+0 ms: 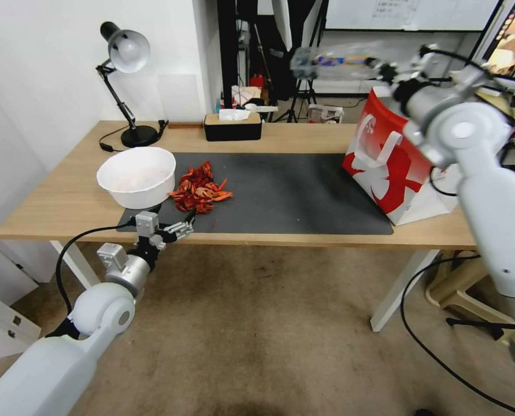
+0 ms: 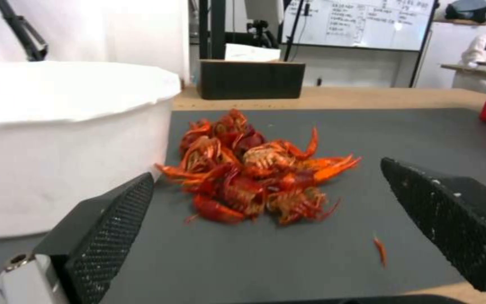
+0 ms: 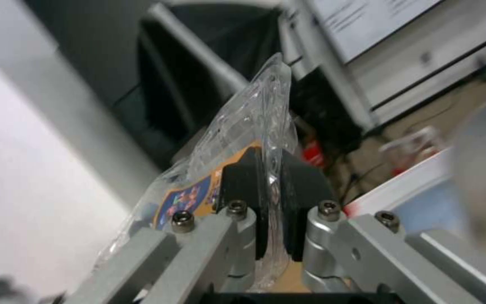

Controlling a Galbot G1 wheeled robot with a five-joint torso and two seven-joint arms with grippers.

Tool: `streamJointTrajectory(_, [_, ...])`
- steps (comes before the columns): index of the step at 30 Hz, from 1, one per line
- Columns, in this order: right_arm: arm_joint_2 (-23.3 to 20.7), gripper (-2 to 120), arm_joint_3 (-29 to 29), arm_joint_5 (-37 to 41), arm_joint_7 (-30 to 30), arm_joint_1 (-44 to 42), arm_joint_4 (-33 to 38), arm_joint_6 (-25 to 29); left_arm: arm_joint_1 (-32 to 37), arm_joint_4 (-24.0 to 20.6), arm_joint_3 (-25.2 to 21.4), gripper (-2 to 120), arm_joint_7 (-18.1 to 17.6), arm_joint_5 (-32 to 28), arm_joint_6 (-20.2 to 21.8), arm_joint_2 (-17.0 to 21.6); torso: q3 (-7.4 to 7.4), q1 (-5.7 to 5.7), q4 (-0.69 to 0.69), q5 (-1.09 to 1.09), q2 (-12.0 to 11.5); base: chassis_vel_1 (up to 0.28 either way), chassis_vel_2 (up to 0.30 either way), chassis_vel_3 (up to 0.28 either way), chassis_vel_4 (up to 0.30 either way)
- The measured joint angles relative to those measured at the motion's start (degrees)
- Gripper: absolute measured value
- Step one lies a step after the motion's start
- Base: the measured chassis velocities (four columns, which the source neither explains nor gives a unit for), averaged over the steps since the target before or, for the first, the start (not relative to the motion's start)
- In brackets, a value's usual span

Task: Close the takeout container lid, then place the container into the takeout bag.

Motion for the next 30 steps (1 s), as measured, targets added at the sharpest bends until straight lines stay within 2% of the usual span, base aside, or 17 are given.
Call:
streamJointTrajectory(7, [-6.58, 3, 6.85, -0.55, 5.23, -4.82, 1.9, 0.16, 1.37, -0.33, 0.28, 100, -1.13, 0.92, -1.83, -0.57, 0.0, -0.01, 0.03, -0.02, 0.0, 0.0, 0.0, 0.0, 0.0])
streamJointTrajectory(9, [-8.97, 3, 9.4, -1.84, 6.85, -7.96, 2.68, 0.11, 1.18, -0.33, 1.02, 100, -1.42, 1.1, -2.27, -1.07, 0.0, -0.01, -0.06, 0.02, 0.0, 0.0, 0.0, 0.0, 0.0])
streamJointTrajectory(12, [-10.31, 3, 10.63, -2.47, 8.52, -9.94, 3.2, -0.34, 1.7, -0.35, 1.16, 100, -1.76, 1.8, -2.78, -1.46, 0.0, -0.01, -0.05, -0.04, 0.0, 0.0, 0.0, 0.0, 0.0])
streamJointTrajectory(16, [-10.96, 3, 11.97, -2.73, 9.96, -12.32, 3.6, -1.3, 2.6, -0.78, 1.13, 100, -1.88, 2.38, -3.38, -1.6, 0.0, -0.01, 0.03, -0.03, 0.0, 0.0, 0.0, 0.0, 0.0])
streamJointTrajectory(26, [-9.91, 3, 12.7, -1.67, 11.98, -15.12, 3.56, -3.16, 3.84, -1.46, 1.12, 100, -1.95, 3.55, -3.84, -2.47, 0.0, -0.01, 0.01, -0.04, 0.0, 0.0, 0.0, 0.0, 0.0])
streamJointTrajectory(30, [-9.15, 14, 12.28, -0.9, 12.52, -15.78, 3.3, -3.58, 4.06, -1.47, 1.16, 100, -1.95, 3.61, -3.92, -2.58, 0.0, -0.01, 0.0, -0.03, -0.01, 0.0, 0.0, 0.0, 0.0])
